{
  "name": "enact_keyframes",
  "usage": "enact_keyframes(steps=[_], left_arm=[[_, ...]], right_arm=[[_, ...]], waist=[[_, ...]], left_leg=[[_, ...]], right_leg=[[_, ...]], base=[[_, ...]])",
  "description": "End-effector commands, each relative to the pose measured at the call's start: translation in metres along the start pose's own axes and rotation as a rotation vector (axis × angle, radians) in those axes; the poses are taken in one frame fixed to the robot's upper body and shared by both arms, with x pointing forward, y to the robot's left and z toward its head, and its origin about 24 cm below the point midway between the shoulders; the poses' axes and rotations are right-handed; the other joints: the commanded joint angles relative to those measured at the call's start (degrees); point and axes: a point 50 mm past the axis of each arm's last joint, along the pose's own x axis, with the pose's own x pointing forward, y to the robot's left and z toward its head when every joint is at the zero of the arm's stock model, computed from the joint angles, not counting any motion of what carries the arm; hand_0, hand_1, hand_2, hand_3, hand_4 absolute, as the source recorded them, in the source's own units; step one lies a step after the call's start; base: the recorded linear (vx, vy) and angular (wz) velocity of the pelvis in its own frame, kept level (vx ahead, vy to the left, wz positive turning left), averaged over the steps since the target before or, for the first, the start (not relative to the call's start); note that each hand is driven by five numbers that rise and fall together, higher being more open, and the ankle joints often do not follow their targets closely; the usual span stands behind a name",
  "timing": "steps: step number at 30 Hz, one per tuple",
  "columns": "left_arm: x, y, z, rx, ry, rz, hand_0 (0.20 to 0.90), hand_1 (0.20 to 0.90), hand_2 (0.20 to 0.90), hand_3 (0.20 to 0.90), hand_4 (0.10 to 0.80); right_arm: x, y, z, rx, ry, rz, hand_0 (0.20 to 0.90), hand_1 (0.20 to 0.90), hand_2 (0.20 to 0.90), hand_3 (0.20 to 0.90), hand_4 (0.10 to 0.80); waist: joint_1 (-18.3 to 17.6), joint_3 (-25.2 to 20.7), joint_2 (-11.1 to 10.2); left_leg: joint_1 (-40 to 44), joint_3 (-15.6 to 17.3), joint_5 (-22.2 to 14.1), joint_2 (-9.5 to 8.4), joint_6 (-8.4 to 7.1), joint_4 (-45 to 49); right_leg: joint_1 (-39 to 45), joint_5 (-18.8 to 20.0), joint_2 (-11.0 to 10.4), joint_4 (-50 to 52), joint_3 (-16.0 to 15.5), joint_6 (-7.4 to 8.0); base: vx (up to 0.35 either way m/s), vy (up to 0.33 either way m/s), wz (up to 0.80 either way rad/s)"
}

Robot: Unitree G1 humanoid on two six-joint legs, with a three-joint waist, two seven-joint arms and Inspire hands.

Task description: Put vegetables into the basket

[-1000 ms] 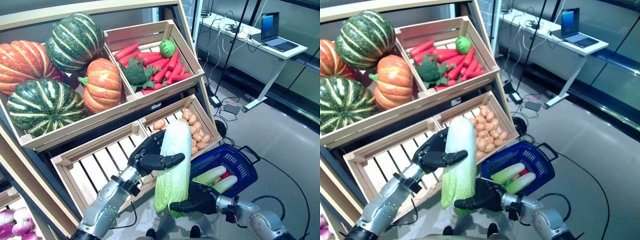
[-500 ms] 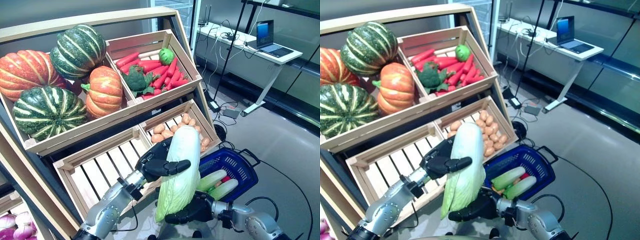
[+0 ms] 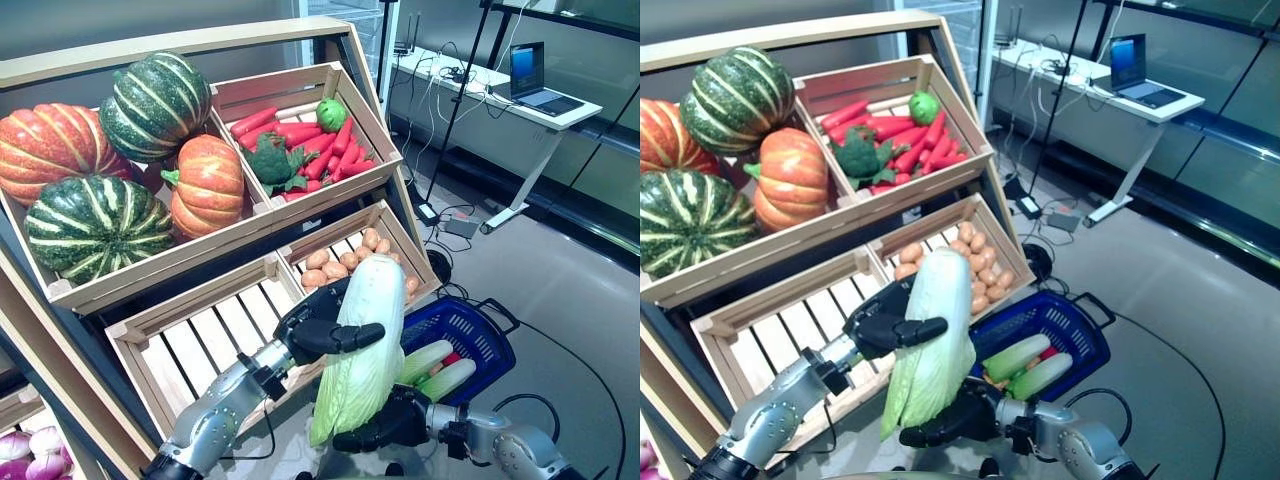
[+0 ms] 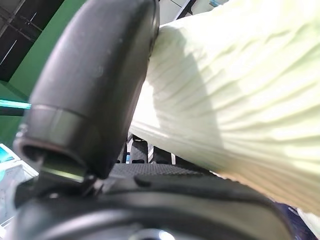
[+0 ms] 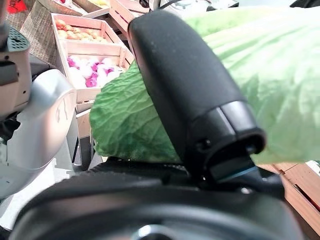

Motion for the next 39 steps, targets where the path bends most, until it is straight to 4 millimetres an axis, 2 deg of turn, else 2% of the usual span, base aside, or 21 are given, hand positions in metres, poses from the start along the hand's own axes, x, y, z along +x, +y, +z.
enact_keyframes(steps=[1,16,17,18,20,38,39], left_arm=[[0.018,-0.020,0.014,0.033,-0.033,-0.216,0.300,0.300,0.300,0.300,0.400],[0.012,-0.009,0.016,0.098,-0.019,-0.172,0.300,0.300,0.300,0.300,0.400],[0.012,-0.009,0.016,0.099,-0.018,-0.172,0.300,0.300,0.300,0.300,0.400],[0.012,-0.010,0.016,0.106,-0.014,-0.178,0.300,0.300,0.300,0.300,0.400],[0.012,-0.010,0.015,0.105,-0.013,-0.189,0.300,0.300,0.300,0.300,0.400],[0.021,-0.018,0.015,0.047,-0.061,-0.231,0.300,0.300,0.300,0.300,0.400],[0.022,-0.018,0.015,0.045,-0.061,-0.228,0.342,0.342,0.342,0.342,0.428]], right_arm=[[0.002,0.021,0.067,-0.111,-0.289,0.204,0.900,0.900,0.900,0.900,0.800],[0.000,0.027,0.073,-0.083,-0.380,0.298,0.900,0.900,0.900,0.900,0.800],[0.000,0.027,0.073,-0.084,-0.380,0.300,0.818,0.818,0.818,0.818,0.745],[-0.001,0.029,0.074,-0.088,-0.384,0.310,0.693,0.693,0.693,0.693,0.662],[-0.001,0.031,0.076,-0.093,-0.399,0.327,0.300,0.300,0.300,0.300,0.400],[0.012,0.044,0.081,-0.019,-0.520,0.438,0.300,0.300,0.300,0.300,0.400],[0.013,0.044,0.082,-0.017,-0.526,0.439,0.300,0.300,0.300,0.300,0.400]], waist=[[0.4,-0.8,-0.5],[0.6,-0.6,-0.3],[0.6,-0.6,-0.3],[0.7,-0.6,-0.3],[0.7,-0.5,-0.2],[0.9,-0.7,0.0],[0.9,-0.8,0.0]], left_leg=[[-0.2,-0.8,-4.3,-0.70,-0.83,0.5],[-0.2,-1.0,-4.2,-0.57,-0.92,0.5],[-0.2,-1.0,-4.2,-0.58,-0.92,0.5],[-0.2,-1.0,-4.2,-0.58,-0.94,0.5],[-0.3,-1.1,-4.2,-0.59,-0.94,0.5],[-0.2,-1.3,-4.4,-0.50,-0.94,0.5],[-0.2,-1.4,-4.4,-0.53,-0.93,0.5]], right_leg=[[4.1,-2.4,-3.0,0.3,-2.8,3.71],[4.4,-2.5,-3.1,0.3,-3.2,3.70],[4.4,-2.5,-3.1,0.3,-3.2,3.70],[4.3,-2.6,-3.1,0.3,-3.2,3.71],[4.3,-2.6,-3.2,0.3,-3.2,3.71],[4.4,-2.9,-3.2,0.3,-3.2,3.48],[4.4,-2.9,-3.2,0.3,-3.1,3.47]], base=[[0.000,0.000,0.00],[0.000,0.000,0.00],[0.000,0.000,0.00],[0.000,0.000,0.00],[0.000,0.000,0.00],[0.000,0.000,0.00],[0.000,0.000,0.00]])
